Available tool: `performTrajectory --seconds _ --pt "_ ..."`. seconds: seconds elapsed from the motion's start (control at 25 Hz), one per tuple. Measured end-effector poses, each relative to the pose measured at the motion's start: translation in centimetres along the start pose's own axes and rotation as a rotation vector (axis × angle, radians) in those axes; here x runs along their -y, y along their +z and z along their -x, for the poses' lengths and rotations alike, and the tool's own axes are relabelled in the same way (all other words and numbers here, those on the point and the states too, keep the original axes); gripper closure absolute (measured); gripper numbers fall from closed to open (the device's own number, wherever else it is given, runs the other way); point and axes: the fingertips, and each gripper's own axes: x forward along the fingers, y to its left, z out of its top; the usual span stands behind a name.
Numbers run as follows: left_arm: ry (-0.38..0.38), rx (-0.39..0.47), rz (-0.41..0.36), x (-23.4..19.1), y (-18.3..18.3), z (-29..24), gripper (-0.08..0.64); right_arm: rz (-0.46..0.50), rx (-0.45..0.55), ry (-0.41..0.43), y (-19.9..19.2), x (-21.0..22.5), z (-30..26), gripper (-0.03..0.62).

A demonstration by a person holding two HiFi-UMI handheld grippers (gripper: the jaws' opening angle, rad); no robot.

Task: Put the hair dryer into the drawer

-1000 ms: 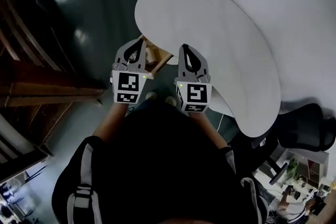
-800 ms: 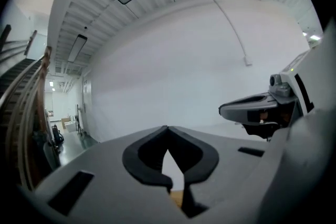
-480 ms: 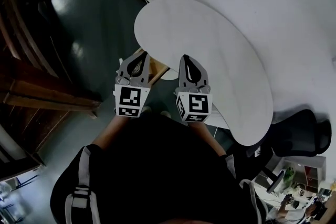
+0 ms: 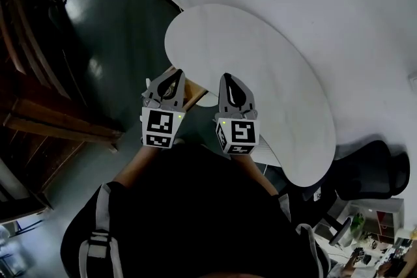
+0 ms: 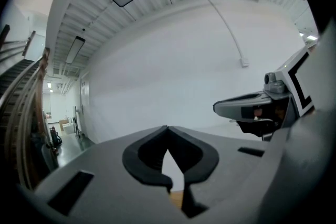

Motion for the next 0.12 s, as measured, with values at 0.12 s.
performTrajectory --seconds 0.12 --pt "0.012 0.008 -0.004 -4.0 1.8 2.4 0.552 0.006 0.013 0.010 2.9 -3.8 -1.3 0.571"
